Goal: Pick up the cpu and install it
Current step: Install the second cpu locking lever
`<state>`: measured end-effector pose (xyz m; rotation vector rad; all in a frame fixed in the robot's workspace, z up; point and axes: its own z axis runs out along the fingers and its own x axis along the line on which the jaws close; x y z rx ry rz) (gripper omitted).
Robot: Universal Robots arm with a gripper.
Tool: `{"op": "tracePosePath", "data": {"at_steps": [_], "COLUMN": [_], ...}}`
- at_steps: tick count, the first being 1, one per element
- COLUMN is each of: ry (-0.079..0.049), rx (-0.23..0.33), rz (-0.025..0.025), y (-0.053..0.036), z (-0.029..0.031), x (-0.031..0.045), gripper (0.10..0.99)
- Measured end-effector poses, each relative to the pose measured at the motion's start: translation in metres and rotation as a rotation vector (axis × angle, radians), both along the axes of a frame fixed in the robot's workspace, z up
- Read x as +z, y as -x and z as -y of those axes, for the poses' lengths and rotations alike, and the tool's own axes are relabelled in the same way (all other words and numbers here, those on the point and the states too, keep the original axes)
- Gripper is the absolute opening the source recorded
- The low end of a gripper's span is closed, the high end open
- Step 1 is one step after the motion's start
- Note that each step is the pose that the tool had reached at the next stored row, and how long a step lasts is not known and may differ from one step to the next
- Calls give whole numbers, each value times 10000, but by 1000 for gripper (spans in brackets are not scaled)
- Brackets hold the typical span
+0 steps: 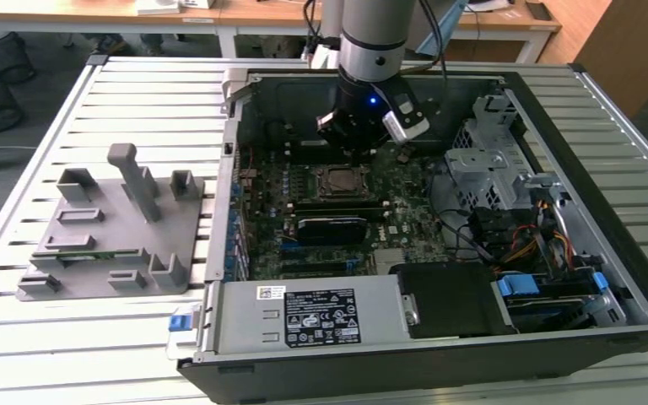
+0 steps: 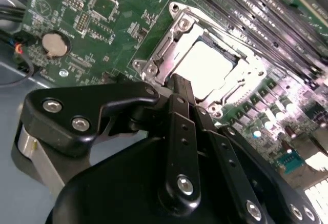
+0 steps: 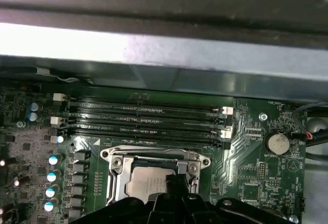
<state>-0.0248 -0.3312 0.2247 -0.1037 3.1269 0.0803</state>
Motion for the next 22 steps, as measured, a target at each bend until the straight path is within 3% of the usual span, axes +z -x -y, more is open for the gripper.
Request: {"op": "tracePosePath", "data": {"at_steps": [4,8,12,15,18,22], "ry": [-3,-2,9,13,12,12], "rx": [0,0,1,0,0,0], "rz": [1,0,0,0,0,0], "y": [-2,-2,-3,-2,-2,-3], "z": [0,0,10,66,160,225], "x": [52,179,193,192,190,186], "gripper": [106,106,106,106,106,106]}}
